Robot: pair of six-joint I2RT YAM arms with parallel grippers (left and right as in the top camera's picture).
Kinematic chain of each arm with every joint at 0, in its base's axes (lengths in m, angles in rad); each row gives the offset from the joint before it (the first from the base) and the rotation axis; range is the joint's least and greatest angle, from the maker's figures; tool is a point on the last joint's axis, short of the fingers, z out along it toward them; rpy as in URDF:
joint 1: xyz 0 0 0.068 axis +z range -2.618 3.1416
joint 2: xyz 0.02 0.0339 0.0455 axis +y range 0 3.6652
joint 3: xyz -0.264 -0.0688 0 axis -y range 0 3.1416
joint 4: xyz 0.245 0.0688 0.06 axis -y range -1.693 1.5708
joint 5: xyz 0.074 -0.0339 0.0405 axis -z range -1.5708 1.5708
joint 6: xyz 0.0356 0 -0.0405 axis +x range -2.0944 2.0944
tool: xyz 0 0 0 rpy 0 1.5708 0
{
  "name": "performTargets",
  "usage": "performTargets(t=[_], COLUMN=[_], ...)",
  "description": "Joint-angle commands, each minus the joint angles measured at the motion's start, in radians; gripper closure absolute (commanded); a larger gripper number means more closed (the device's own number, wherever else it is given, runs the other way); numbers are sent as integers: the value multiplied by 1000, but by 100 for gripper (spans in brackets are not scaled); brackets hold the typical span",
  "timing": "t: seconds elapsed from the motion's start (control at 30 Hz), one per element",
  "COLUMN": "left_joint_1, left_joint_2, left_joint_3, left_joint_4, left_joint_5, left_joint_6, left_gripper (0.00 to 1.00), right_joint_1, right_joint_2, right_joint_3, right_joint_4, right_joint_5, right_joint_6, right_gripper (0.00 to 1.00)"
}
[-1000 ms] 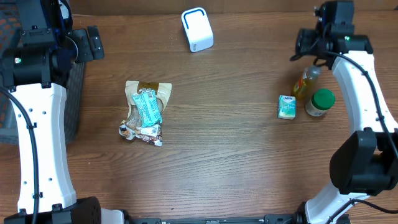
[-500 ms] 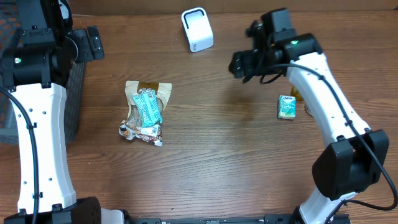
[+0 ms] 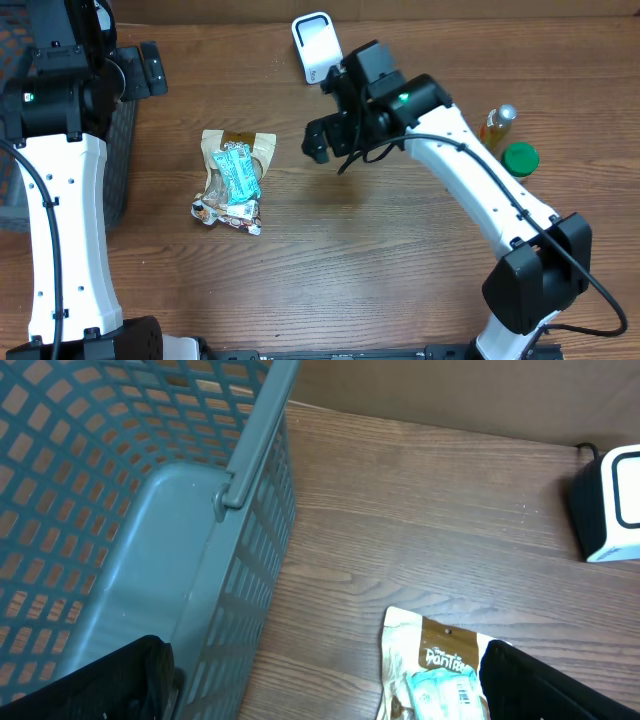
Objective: Scan the item barcode
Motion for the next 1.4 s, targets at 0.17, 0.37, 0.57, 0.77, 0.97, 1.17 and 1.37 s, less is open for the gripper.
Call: performTargets(t=[0.17,0.37,0.57,0.77,0.97,1.17,1.37], left_joint_1=[0,0,0,0,0,0,0], left_joint_2=[3,3,3,3,3,3,3], left_joint_3=[0,0,0,0,0,0,0], left_joint_4=[2,2,2,2,2,2,2], left_joint_5=[2,2,2,2,2,1,2], left_joint_6=[15,15,15,15,15,15,15], left_gripper=[0,1,1,0,0,0,1], right_joint_1=[80,107,122,152,166,166,166], right_joint_2=[-15,-15,-14,-14,-11,-11,-11], right_joint_3=[-5,-5,-5,-11,-11,-11,-11], right_joint_4=[13,42,89,163,213,196,196], right_joint_5=[-12,-106,-95,-24,-20,-21,-21], right_joint_6=[48,69,210,297,314,313,313], right_gripper=[0,0,20,35,5,0,0])
